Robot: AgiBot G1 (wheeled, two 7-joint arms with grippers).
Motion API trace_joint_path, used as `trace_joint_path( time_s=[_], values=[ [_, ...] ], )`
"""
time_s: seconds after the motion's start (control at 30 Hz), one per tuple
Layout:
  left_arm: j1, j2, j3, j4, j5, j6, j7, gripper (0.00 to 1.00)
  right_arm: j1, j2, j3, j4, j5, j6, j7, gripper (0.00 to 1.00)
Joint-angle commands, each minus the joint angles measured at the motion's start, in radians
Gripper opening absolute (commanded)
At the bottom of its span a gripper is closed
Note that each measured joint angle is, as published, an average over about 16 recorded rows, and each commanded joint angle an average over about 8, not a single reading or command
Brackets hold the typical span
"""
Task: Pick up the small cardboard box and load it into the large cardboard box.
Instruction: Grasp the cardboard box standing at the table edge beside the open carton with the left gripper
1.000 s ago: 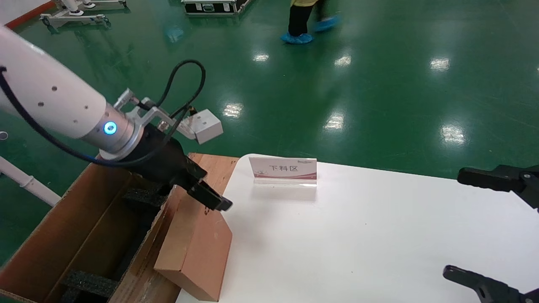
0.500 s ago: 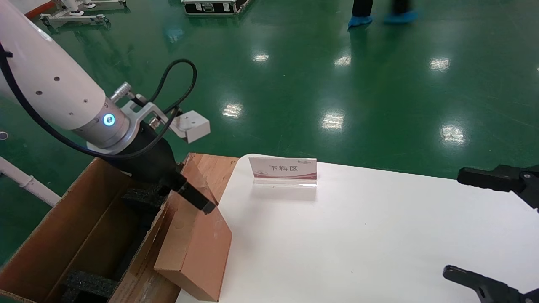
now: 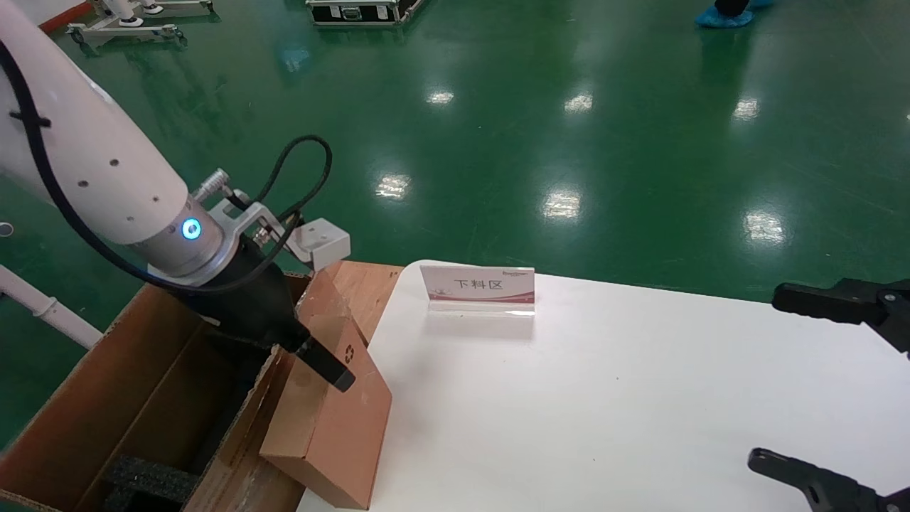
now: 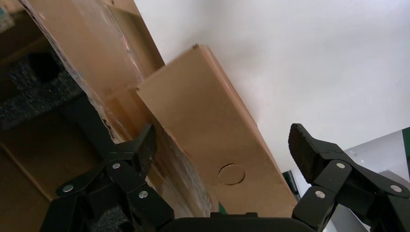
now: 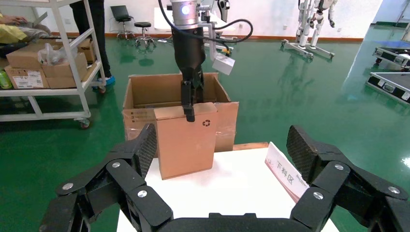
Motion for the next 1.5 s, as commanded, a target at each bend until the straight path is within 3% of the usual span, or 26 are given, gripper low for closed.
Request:
trace_joint_path(
  time_s=[0.03,0.5,0.6,0.77,0.87,0.9,1.5],
  values=[
    [0.001,0.001,0.015,0.000,-0.002,-0.005,-0.007,1.00,0.000,0.000,0.000,0.000,0.000,0.000,0.000,1.00],
    [0.004,-0.002,0.051,0.000,-0.010,-0.021,-0.018,1.00,0.000,0.000,0.000,0.000,0.000,0.001,0.000,1.00],
    [0.005,-0.002,0.049,0.000,-0.010,-0.021,-0.017,0.62,0.000,0.000,-0.001,0.000,0.000,0.001,0.000,0.97],
    [0.006,-0.002,0.046,0.000,-0.010,-0.019,-0.017,0.00,0.000,0.000,-0.001,0.000,0.000,0.001,0.000,0.38],
    [0.006,-0.002,0.045,0.000,-0.010,-0.019,-0.016,0.00,0.000,0.000,-0.001,0.000,0.000,0.001,0.000,0.03],
    [0.006,-0.002,0.044,0.001,-0.009,-0.019,-0.016,0.00,0.000,0.000,-0.001,0.000,0.001,0.001,0.000,0.00],
    [0.007,-0.002,0.041,0.001,-0.008,-0.017,-0.015,0.00,0.000,0.000,0.000,0.000,0.001,0.001,0.000,0.00]
  ],
)
